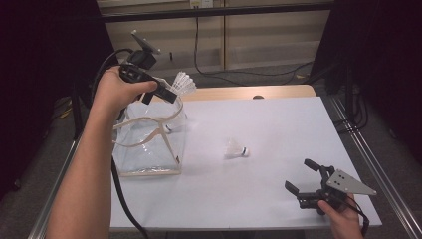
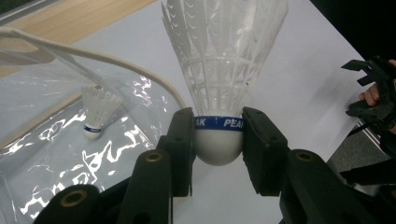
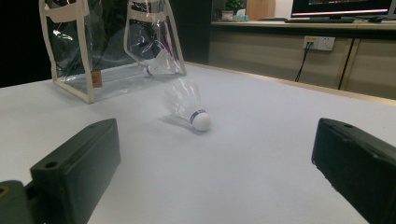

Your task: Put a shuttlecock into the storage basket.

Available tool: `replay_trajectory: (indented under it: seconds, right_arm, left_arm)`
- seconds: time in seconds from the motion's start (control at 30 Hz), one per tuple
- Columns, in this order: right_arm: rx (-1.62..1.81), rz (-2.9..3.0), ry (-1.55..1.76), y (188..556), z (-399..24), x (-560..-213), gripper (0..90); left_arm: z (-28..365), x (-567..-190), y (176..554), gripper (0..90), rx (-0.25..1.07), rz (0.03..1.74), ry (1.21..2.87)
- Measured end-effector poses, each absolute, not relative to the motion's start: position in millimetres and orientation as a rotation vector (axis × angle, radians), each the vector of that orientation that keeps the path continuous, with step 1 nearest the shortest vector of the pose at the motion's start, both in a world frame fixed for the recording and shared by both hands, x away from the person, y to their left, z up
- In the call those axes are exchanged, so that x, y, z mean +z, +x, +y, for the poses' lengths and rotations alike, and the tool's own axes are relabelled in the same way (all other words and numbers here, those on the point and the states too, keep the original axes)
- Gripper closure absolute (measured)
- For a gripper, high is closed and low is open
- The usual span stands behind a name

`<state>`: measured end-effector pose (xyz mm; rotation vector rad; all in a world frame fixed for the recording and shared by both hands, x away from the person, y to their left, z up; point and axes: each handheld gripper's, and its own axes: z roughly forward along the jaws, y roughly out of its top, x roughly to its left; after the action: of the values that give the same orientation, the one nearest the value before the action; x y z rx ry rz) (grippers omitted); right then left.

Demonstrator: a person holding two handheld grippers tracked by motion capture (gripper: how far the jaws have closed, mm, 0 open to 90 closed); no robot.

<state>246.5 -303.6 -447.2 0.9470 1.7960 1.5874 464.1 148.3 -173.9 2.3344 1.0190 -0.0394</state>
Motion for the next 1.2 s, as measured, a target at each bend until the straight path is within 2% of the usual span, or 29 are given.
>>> replay_trajectory:
  seconds: [1.2]
  right_arm:
    - [1.588, 1.797, 0.949, 246.5, -303.5, -447.1, 0.7]
  left_arm:
    - [175.2, -185.3, 471.7, 65.5, 0.030, 1.149, 2.306]
